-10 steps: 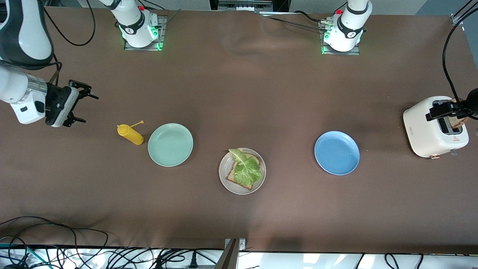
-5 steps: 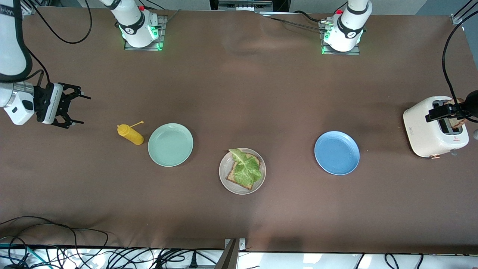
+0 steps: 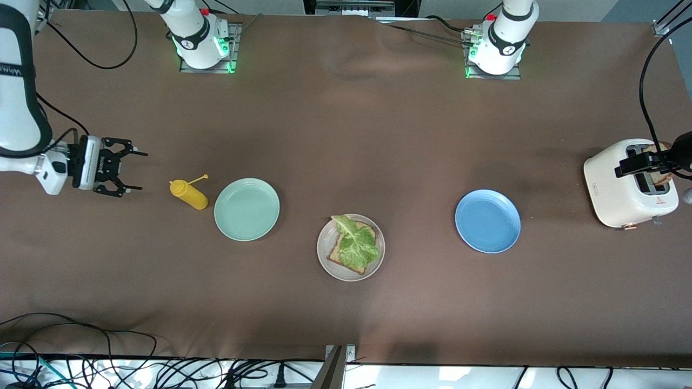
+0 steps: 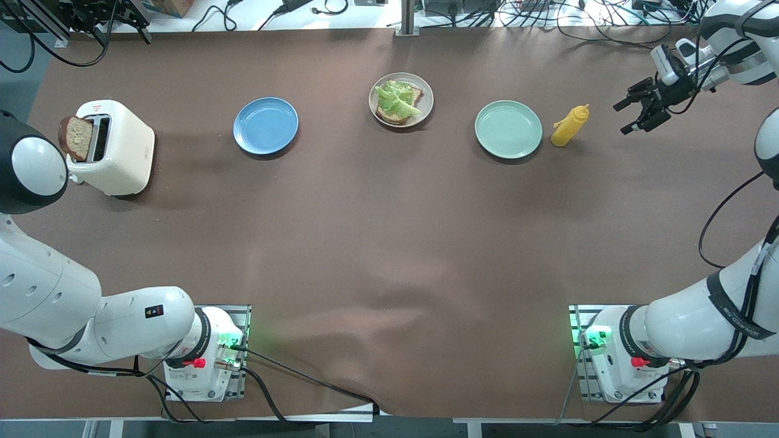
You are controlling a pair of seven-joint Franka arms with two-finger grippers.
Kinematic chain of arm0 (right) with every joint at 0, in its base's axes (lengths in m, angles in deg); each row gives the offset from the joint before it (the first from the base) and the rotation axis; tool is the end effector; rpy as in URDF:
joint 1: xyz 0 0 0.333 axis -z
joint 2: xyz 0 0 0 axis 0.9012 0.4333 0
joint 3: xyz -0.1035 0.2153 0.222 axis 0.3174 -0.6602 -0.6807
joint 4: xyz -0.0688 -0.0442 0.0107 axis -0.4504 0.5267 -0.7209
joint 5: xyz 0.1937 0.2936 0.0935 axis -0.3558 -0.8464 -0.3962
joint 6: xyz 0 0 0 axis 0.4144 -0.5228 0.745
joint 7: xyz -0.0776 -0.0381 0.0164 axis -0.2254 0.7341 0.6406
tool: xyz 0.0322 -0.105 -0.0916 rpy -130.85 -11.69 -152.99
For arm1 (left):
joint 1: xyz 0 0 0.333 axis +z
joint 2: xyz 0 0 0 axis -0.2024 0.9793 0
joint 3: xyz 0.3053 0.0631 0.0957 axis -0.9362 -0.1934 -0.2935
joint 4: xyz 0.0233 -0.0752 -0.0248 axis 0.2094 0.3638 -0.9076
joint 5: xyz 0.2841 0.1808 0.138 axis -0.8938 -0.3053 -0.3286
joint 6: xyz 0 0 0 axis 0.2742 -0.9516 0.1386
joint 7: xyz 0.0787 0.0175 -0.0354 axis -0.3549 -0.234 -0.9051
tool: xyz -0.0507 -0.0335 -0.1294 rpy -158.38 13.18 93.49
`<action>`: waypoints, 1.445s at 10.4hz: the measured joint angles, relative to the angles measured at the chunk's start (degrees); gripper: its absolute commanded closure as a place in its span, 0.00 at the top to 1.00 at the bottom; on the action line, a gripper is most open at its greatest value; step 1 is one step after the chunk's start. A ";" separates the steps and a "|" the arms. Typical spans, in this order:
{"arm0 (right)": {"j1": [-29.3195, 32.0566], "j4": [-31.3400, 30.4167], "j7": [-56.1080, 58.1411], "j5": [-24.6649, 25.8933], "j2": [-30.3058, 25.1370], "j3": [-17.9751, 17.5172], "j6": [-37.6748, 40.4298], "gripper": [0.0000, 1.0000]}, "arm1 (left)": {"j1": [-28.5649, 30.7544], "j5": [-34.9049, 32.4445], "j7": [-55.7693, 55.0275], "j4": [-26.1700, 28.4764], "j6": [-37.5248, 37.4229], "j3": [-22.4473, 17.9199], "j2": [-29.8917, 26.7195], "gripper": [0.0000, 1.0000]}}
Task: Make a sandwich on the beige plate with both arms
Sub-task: 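Close the right gripper around the yellow mustard bottle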
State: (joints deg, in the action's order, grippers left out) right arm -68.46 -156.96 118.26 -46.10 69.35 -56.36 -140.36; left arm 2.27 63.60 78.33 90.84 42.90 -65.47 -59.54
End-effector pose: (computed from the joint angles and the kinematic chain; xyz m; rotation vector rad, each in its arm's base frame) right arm 0.5305 -0.0916 0.2710 -1.9279 -1.5643 -0.4177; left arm 0.5793 0.0897 0.5167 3.1281 0.1621 -0.2036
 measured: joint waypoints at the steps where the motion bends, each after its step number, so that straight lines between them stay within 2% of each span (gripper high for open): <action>1: 0.14 0.04 3.92 -3.52 2.52 0.36 0.96 1.00 | 0.00 0.00 0.00 0.01 0.00 0.02 0.01 1.00; 4: 0.30 1.17 15.49 -13.33 11.02 0.90 6.84 1.00 | 0.10 -0.01 0.00 0.03 0.00 -0.06 0.03 1.00; 6: 0.32 2.45 20.06 -16.29 15.04 1.19 8.08 1.00 | 0.50 -0.02 0.00 0.04 0.00 -0.07 0.04 1.00; 9: 0.32 2.69 24.45 -20.34 17.96 1.33 8.56 1.00 | 1.05 -0.09 1.49 0.05 0.00 -0.09 0.06 1.00; 12: 0.25 3.73 24.91 -22.83 18.89 1.32 8.71 1.00 | 5.42 -1.05 5.14 0.05 0.11 -0.30 1.08 1.00; 15: -0.44 4.55 24.90 -25.51 19.98 0.60 8.72 1.00 | 7.05 -8.81 6.42 0.02 0.38 -0.29 4.36 1.00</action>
State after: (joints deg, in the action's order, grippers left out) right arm -68.91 -152.41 143.16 -71.61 89.33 -55.76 -131.64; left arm 9.32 54.79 84.75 90.86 43.28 -65.76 -55.18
